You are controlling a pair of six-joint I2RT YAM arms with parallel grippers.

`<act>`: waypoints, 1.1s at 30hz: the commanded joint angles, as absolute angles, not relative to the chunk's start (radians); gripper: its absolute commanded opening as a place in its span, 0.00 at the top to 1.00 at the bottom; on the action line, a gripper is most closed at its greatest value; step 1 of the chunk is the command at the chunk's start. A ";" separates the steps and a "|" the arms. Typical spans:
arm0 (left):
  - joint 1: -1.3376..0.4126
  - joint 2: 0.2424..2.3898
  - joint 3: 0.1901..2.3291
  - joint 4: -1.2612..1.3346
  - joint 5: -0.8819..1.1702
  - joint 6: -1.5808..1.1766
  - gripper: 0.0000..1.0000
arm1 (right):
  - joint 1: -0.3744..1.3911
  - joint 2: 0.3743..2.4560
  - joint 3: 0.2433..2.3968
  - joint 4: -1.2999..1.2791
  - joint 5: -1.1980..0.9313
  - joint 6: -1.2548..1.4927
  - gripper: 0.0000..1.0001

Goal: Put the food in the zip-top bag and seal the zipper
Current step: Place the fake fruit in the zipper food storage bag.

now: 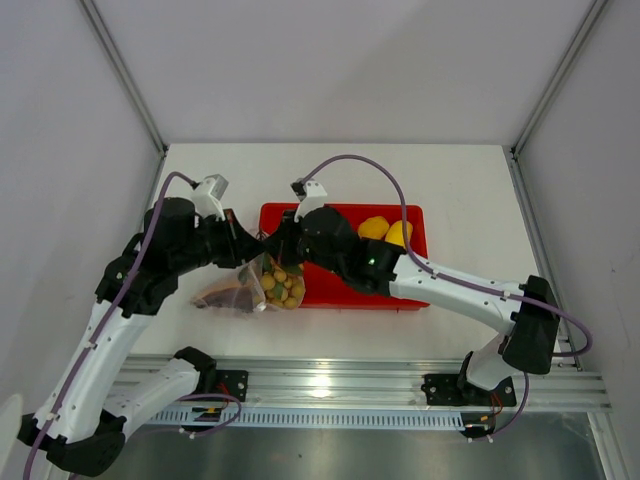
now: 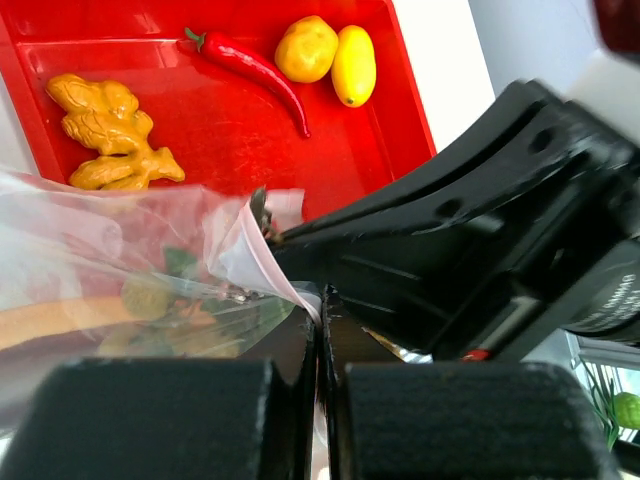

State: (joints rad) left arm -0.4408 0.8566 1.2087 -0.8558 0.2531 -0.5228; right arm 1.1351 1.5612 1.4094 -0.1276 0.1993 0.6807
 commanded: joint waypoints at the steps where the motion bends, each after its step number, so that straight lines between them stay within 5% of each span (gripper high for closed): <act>1: -0.437 0.847 1.261 -0.788 0.291 -0.528 0.99 | 1.146 1.557 1.387 -0.098 0.140 0.651 1.00; 10: -0.437 0.835 1.258 -0.795 0.299 -0.515 0.99 | 1.137 1.595 1.428 -0.167 0.060 0.558 1.00; 21: -0.437 0.838 1.235 -0.841 0.172 -0.486 0.99 | 1.138 1.396 1.232 -0.155 0.121 0.402 1.00; 31: -0.437 0.807 1.246 -0.795 0.354 -0.515 0.99 | 1.124 1.622 1.462 -0.146 0.047 0.460 1.00; 33: -0.437 0.796 1.233 -0.795 0.360 -0.523 0.99 | 1.114 1.681 1.576 -0.173 0.076 0.494 0.79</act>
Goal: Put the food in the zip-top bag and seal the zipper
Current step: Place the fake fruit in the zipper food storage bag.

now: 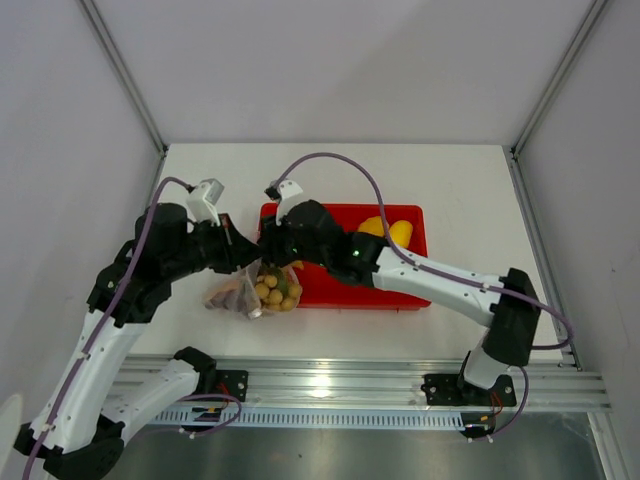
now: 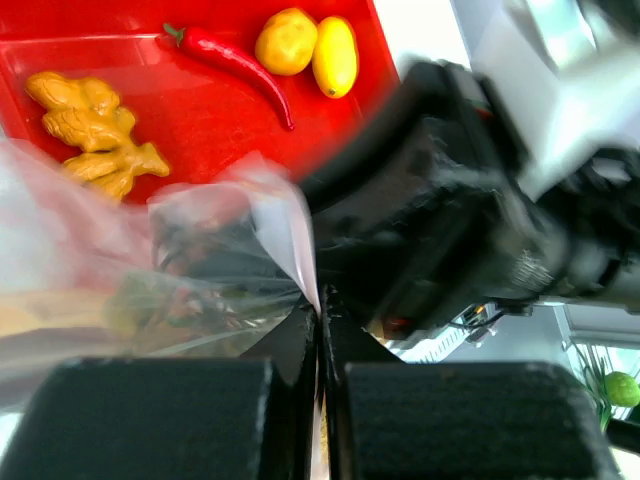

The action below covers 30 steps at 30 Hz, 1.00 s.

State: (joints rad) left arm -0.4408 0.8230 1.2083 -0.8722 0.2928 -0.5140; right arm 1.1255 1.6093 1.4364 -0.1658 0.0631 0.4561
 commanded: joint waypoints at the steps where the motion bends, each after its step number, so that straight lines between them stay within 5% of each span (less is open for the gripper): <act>1: -0.437 0.793 1.232 -0.795 0.357 -0.528 1.00 | 1.109 1.734 1.621 -0.237 0.074 0.502 0.62; 2: -0.437 0.792 1.235 -0.798 0.342 -0.529 1.00 | 1.106 1.752 1.665 -0.273 0.069 0.497 0.44; 7: -0.437 0.796 1.232 -0.810 0.298 -0.546 1.00 | 1.115 1.614 1.640 -0.360 0.107 0.495 0.37; 19: -0.437 0.810 1.201 -0.767 0.301 -0.549 0.99 | 1.103 1.238 1.359 -0.482 0.109 0.548 0.43; 30: -0.437 0.796 1.213 -0.779 0.334 -0.540 0.99 | 0.948 1.301 1.287 -0.451 -0.090 0.497 0.62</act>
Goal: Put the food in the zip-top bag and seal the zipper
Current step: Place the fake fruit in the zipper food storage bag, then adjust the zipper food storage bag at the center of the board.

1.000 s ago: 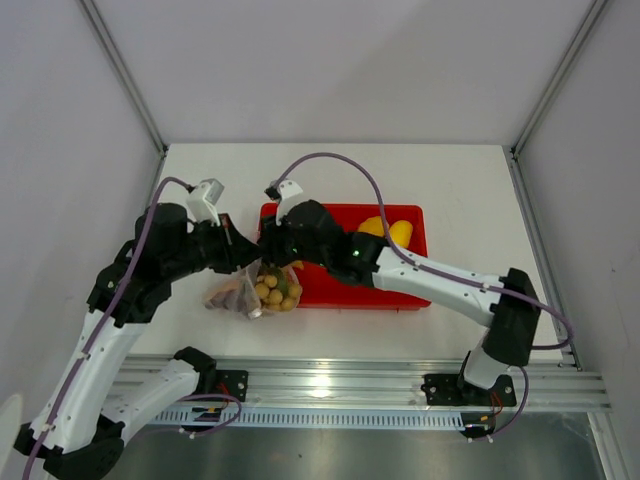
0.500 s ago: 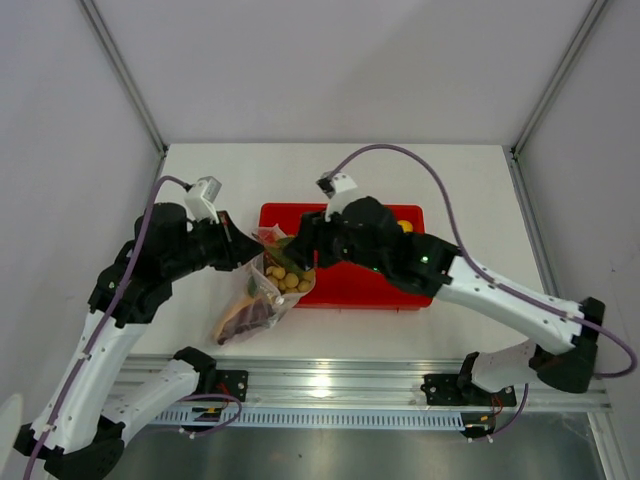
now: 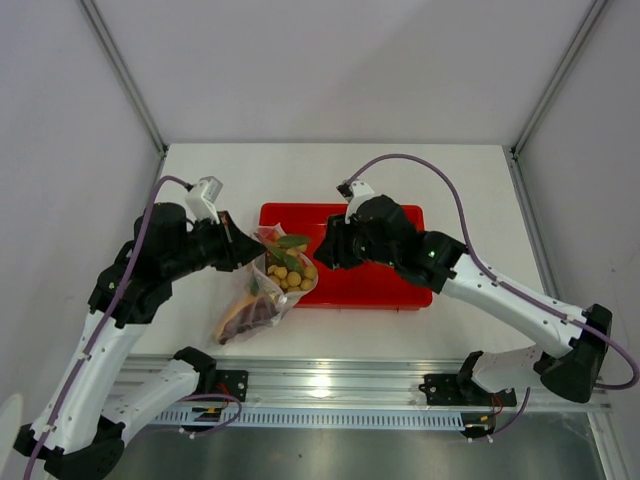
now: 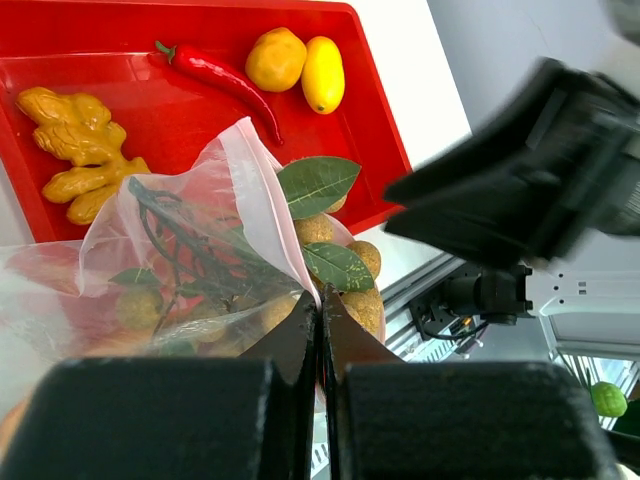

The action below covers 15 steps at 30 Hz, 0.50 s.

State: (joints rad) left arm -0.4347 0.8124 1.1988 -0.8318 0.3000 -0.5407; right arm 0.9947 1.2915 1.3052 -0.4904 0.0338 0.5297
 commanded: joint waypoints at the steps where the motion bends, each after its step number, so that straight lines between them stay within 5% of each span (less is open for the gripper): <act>1: -0.437 0.796 1.213 -0.781 0.336 -0.540 0.99 | 0.921 1.308 1.281 -0.439 -0.124 0.485 0.62; 15: -0.437 0.805 1.197 -0.761 0.368 -0.549 0.99 | 0.899 1.350 1.246 -0.334 -0.310 0.428 0.64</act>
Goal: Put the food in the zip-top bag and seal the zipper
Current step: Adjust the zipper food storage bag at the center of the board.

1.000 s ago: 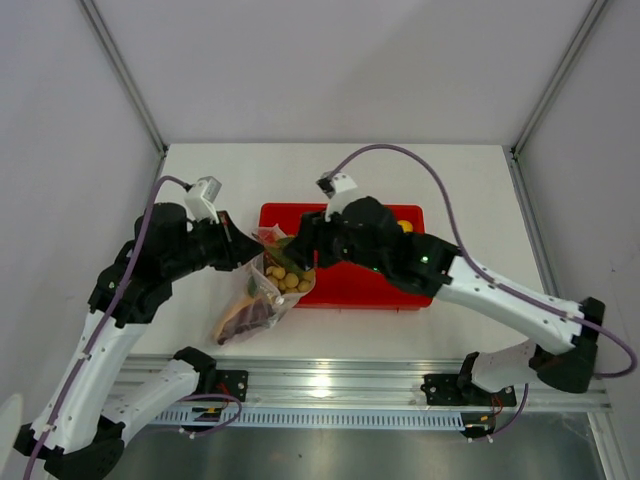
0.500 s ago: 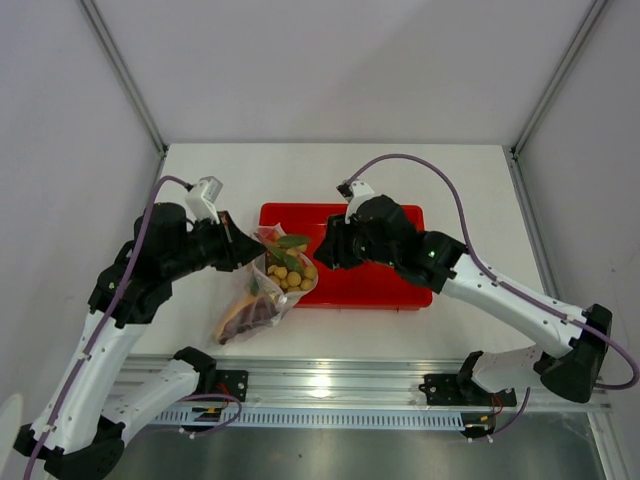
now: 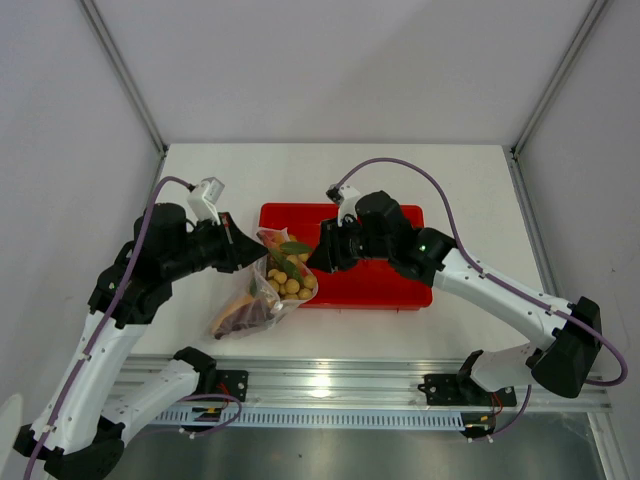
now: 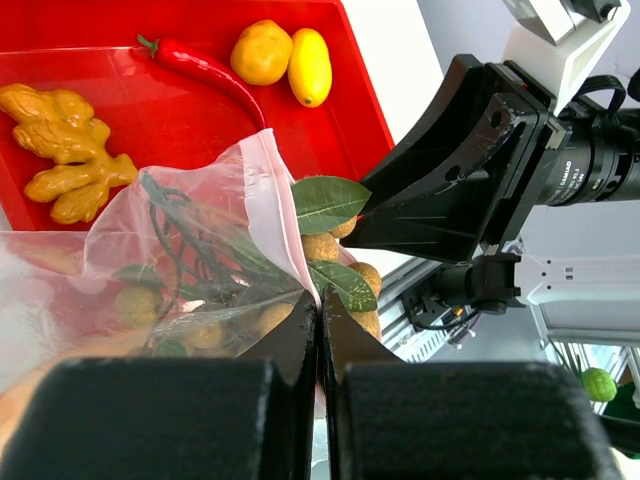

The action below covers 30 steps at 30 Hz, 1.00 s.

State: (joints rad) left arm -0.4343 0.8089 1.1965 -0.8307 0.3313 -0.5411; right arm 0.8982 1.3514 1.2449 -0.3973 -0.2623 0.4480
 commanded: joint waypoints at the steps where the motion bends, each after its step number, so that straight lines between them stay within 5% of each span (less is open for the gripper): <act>1: -0.437 0.807 1.197 -0.761 0.368 -0.548 0.99 | 0.902 1.350 1.247 -0.334 -0.307 0.428 0.64; 12: -0.437 0.810 1.197 -0.756 0.374 -0.549 1.00 | 0.925 1.354 1.224 -0.313 -0.310 0.439 0.66; 18: -0.437 0.811 1.201 -0.759 0.376 -0.548 0.99 | 0.931 1.397 1.210 -0.287 -0.304 0.453 0.75; 25: -0.437 0.798 1.187 -0.779 0.341 -0.529 0.99 | 0.940 1.378 1.235 -0.331 -0.174 0.448 1.00; 30: -0.437 0.770 1.131 -0.787 0.284 -0.515 1.00 | 0.937 1.338 1.330 -0.406 -0.081 0.425 1.00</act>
State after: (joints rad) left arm -0.4347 0.7952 1.1561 -0.8158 0.3237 -0.5373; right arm 0.9363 1.3956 1.2259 -0.3721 -0.1654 0.4492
